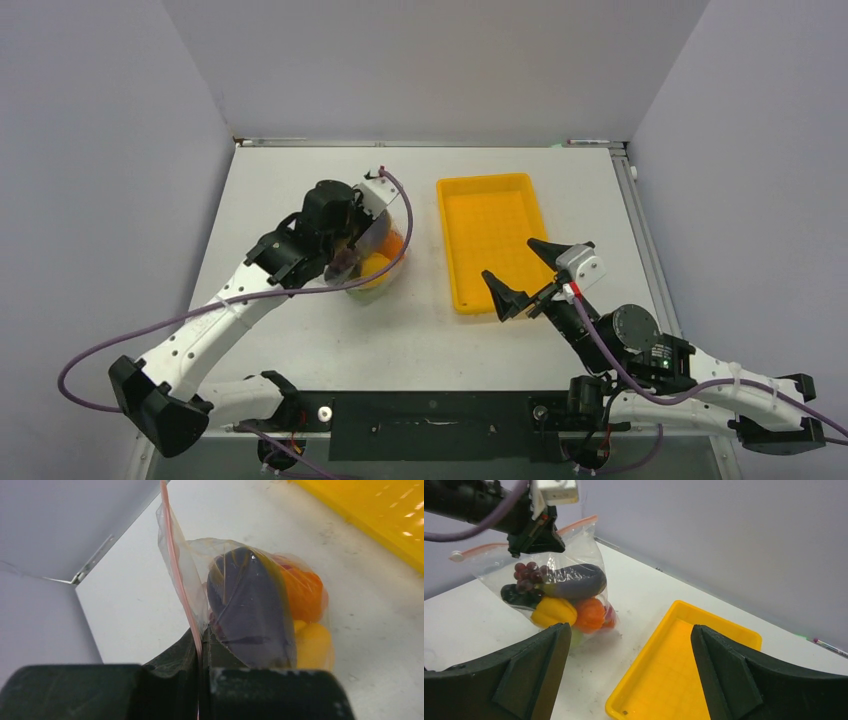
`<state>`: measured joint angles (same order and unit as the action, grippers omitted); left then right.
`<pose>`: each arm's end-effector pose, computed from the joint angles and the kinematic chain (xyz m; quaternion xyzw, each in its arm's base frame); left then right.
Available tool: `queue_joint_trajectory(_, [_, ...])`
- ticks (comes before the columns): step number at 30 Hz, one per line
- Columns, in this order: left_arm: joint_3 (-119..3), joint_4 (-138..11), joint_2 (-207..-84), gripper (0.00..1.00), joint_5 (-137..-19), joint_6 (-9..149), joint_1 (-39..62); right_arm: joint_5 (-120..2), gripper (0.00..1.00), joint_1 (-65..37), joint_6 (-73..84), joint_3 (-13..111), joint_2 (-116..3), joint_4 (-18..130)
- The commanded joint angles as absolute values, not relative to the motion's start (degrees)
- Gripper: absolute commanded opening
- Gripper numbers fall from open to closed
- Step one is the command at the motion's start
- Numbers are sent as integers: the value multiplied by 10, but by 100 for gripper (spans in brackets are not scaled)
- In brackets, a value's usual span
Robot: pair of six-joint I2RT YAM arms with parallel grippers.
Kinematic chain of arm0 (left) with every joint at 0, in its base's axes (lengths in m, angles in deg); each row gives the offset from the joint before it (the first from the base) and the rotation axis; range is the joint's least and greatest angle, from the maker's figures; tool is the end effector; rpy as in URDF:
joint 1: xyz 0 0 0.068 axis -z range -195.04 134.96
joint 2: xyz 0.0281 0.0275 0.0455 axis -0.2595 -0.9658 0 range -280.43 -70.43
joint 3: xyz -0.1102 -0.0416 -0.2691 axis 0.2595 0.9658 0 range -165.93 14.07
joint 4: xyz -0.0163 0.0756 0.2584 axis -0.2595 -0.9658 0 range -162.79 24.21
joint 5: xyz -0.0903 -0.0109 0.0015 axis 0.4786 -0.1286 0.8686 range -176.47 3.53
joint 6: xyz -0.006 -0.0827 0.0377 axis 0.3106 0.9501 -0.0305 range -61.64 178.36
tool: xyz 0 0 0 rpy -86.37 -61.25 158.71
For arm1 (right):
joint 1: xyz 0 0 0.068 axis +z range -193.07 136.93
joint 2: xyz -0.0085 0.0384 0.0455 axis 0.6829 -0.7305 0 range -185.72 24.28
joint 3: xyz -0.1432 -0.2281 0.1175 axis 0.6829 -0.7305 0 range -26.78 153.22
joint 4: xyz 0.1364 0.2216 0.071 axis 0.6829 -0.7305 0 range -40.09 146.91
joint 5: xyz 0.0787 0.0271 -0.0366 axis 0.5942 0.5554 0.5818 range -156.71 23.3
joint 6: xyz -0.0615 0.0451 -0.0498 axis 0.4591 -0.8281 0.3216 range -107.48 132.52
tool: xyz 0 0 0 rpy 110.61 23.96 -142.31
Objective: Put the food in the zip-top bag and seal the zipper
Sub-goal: Place the zipper food storage bag at the center of the board.
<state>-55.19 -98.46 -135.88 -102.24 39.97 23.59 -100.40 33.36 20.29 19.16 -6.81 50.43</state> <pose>0.2358 -0.1601 0.3763 0.3458 0.7827 0.0278 0.5167 0.0784 0.1310 0.4047 -0.2567 0.6113 0.2520 0.7049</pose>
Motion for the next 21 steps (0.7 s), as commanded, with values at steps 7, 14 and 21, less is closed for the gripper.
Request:
queue_joint_trajectory(7, [-600, -779, -1495, 0, -1157, 264, 172, -1011, 97, 329, 199, 194, -49, 502])
queue_joint_trajectory(14, [-619, -760, -1560, 0, -1151, 265, 185, -1013, 98, 330, 192, 189, -16, 489])
queue_joint_trajectory(21, [-604, -765, -1595, 0, -1130, 297, 248, -1011, 99, 330, 186, 185, 3, 483])
